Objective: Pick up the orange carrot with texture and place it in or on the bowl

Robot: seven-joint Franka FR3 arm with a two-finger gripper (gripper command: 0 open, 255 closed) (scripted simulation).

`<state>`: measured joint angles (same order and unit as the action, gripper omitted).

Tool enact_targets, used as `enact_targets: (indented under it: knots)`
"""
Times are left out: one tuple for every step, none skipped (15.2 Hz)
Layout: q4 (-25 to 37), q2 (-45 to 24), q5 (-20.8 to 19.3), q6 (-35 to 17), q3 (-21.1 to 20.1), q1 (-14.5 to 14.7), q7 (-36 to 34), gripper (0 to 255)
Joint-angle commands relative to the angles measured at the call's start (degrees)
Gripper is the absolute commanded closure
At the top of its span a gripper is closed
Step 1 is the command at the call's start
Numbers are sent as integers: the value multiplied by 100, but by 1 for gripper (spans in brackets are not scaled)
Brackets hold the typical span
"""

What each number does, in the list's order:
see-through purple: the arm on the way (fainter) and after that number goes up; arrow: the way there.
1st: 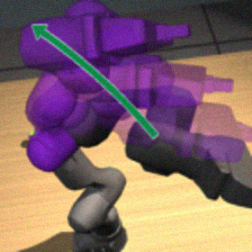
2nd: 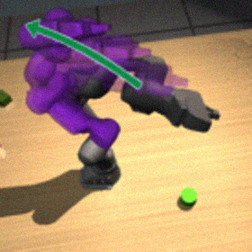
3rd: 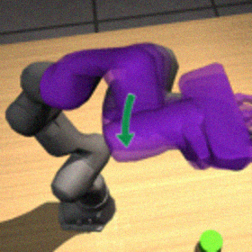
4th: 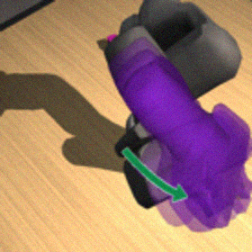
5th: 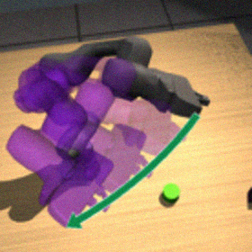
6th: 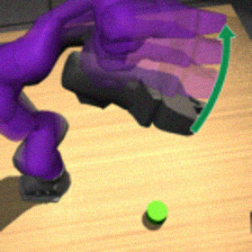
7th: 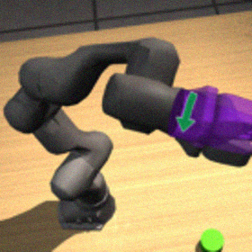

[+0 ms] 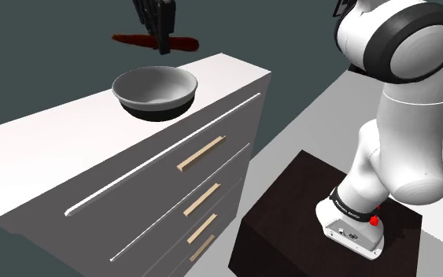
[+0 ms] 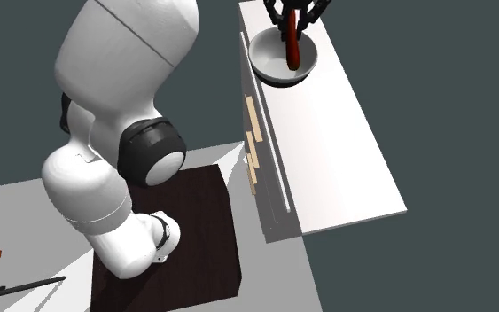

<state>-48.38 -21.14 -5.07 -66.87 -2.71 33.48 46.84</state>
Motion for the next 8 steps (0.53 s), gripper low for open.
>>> enact_targets:
  knots:
    - [761, -498, -44, 287, -57, 205, -216, 255]
    - [366, -314, -25, 77, -57, 189, -229, 255]
    - [39, -167, -12, -104, -61, 173, -241, 255]
    - [-244, -44, -1, -264, -64, 160, -250, 255]
    - [-495, 60, 9, -409, -67, 149, -258, 255]
    - [-723, 153, 17, -545, -68, 139, -266, 255]
    - [-933, 235, 24, -673, -69, 131, -272, 255]
    - [-1129, 309, 31, -795, -70, 124, -278, 255]
